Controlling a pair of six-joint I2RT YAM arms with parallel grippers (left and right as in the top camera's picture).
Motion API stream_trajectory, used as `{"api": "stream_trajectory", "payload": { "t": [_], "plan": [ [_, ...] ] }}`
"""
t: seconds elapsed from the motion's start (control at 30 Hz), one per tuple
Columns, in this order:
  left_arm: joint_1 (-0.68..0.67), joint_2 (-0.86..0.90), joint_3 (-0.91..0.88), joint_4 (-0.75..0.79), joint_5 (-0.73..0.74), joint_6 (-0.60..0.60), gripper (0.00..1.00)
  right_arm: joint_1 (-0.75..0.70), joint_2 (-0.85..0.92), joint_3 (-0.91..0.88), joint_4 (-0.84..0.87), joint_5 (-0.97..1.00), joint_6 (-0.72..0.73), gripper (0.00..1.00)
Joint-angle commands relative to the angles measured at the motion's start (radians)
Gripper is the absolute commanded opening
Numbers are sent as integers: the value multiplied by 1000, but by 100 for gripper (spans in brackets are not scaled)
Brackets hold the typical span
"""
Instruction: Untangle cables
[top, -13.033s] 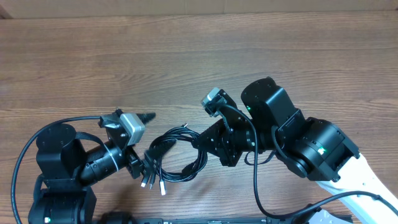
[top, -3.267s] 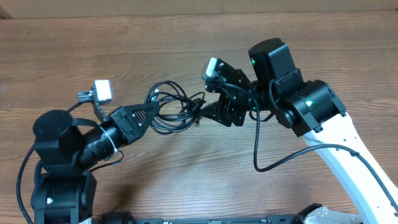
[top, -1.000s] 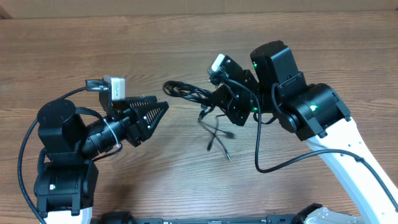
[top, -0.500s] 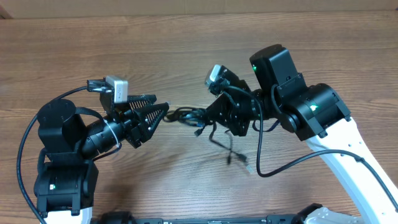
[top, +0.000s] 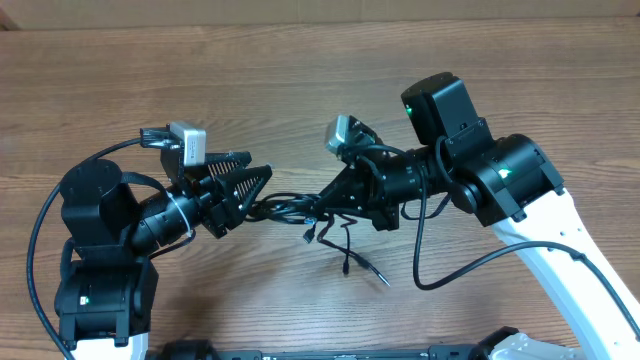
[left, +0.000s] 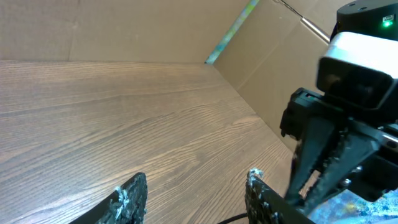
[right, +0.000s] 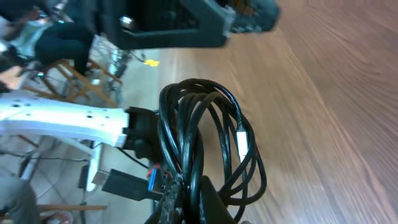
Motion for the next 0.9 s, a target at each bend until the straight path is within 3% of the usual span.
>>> {"api": "stream_trajectory", "payload": {
  "t": [0.0,0.33,0.5,0.63,0.87],
  "plan": [
    [0,-6,10,2,35,39,51,-1,-28,29,10,-100,-24,4],
    [-1,-6,10,-17,134,119,51,-1,-28,29,70,-73,-15,4],
    [-1,-6,10,-51,133,143,52,-1,-28,29,135,115,98,4],
    [-1,-6,10,-70,133,169,52,-1,-28,29,158,125,115,4],
    [-1,-6,10,-72,134,169,52,-10,-28,29,239,150,289,4]
  ]
}}
